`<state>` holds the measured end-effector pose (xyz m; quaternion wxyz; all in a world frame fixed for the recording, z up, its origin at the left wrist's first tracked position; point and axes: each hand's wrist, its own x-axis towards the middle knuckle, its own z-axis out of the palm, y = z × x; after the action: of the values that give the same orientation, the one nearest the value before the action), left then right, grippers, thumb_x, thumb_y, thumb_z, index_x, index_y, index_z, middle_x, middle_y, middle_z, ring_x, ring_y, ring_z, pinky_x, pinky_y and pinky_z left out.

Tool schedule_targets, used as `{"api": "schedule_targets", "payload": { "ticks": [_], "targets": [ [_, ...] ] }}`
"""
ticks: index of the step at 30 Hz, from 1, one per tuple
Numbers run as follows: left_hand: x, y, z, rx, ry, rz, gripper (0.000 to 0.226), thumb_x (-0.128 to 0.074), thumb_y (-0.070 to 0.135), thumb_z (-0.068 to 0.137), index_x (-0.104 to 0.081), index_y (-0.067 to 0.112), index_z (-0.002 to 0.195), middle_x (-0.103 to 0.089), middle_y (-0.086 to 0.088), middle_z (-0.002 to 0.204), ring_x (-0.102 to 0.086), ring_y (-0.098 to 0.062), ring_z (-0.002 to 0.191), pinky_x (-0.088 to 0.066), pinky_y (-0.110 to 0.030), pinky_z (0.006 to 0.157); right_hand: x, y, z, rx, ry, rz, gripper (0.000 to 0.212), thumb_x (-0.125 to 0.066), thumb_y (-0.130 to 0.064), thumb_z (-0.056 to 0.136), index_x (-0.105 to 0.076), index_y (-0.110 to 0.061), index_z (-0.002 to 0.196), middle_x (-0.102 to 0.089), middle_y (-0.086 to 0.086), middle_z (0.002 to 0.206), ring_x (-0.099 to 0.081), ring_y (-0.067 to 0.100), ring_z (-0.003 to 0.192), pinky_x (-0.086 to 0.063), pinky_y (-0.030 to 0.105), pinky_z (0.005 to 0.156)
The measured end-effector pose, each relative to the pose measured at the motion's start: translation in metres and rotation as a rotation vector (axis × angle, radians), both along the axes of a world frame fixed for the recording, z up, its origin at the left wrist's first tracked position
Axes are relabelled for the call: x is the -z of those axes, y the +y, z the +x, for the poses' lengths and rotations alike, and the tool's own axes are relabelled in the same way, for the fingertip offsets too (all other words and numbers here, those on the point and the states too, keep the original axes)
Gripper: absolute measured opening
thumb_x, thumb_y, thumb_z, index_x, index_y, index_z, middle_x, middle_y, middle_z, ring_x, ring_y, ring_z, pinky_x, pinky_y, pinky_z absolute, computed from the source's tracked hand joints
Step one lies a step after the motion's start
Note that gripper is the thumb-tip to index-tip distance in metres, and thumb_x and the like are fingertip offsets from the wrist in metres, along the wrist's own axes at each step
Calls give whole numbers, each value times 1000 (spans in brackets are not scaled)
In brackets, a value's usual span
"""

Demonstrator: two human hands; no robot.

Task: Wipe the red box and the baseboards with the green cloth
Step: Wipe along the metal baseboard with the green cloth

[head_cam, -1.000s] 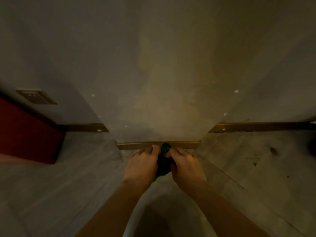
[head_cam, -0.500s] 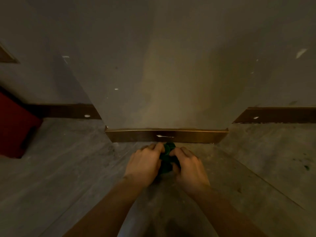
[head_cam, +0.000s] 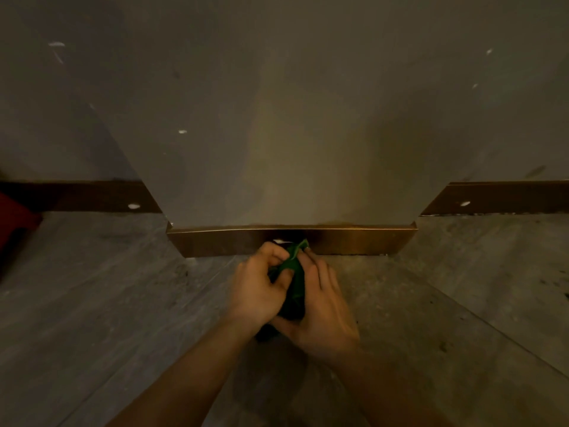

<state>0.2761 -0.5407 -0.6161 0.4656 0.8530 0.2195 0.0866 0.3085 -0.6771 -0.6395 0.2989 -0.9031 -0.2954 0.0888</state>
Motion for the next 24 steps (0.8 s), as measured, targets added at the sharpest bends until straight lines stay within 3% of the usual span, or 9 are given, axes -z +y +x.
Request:
{"api": "schedule_targets", "payload": {
  "ticks": [3, 6, 10, 12, 13, 16, 19, 22, 24],
  "targets": [
    [5, -4, -3, -21, 10, -196, 27, -70, 5, 90, -62, 30, 94, -71, 7, 91, -68, -4, 87, -56, -18, 77, 7, 7, -6, 51, -32, 0, 114, -81, -48, 64, -11, -28, 152, -29, -6, 150, -26, 14, 140, -32, 33, 113],
    [11, 4, -11, -7, -1, -264, 20, -72, 5, 89, -65, 23, 95, -72, 2, 86, -70, -10, 84, -55, -17, 74, 10, 8, -6, 31, -82, 0, 92, -79, -26, 72, -24, -29, 146, -42, -5, 139, -40, 15, 129, -45, 35, 105],
    [19, 23, -27, 66, -42, -235, 13, -73, 36, 90, -63, 31, 96, -70, 11, 86, -68, -6, 84, -54, -18, 71, 7, 5, -2, -49, -151, -9, 70, -75, -21, 75, -38, -31, 134, -51, -6, 128, -48, 14, 117, -50, 33, 96],
    [24, 32, -32, 102, -57, -74, 34, -56, 67, 88, -58, 37, 104, -65, 18, 98, -62, -3, 95, -52, -22, 77, 5, 2, 1, -43, -156, -16, 64, -76, -22, 76, -43, -30, 130, -53, -5, 126, -51, 15, 114, -52, 33, 91],
    [27, 36, -34, 119, -38, 108, 48, -46, 78, 87, -55, 39, 113, -61, 19, 109, -57, -4, 104, -49, -26, 85, 4, 0, 4, -28, -154, -31, 64, -77, -23, 75, -44, -29, 129, -53, -4, 126, -52, 16, 114, -53, 34, 90],
    [41, 39, -34, 221, 89, 594, 87, -29, 91, 83, -41, 30, 145, -46, 3, 147, -37, -18, 138, -31, -40, 116, 0, -7, 10, 5, -158, -128, 67, -81, -23, 73, -45, -28, 130, -54, -3, 130, -52, 18, 118, -53, 37, 92],
    [58, 29, -31, 320, 187, 689, 114, -26, 98, 75, -14, 23, 160, -12, -5, 169, 0, -24, 155, 3, -46, 126, -3, -12, 15, -14, -218, -218, 71, -85, -24, 68, -50, -23, 130, -59, 2, 125, -58, 23, 112, -58, 38, 81],
    [76, 20, -32, 332, 266, 679, 125, -26, 103, 68, 3, 24, 161, 9, -9, 169, 18, -26, 154, 5, -53, 125, -6, -18, 25, -58, -313, -285, 79, -89, -24, 59, -52, -19, 129, -62, 6, 120, -60, 29, 107, -61, 40, 69],
    [84, 17, -35, 311, 307, 673, 125, -23, 104, 67, 10, 27, 159, 16, -10, 168, 24, -27, 152, 4, -57, 124, -8, -18, 32, -87, -373, -326, 84, -89, -26, 57, -49, -19, 131, -62, 6, 118, -58, 31, 108, -60, 40, 70]
  ]
}}
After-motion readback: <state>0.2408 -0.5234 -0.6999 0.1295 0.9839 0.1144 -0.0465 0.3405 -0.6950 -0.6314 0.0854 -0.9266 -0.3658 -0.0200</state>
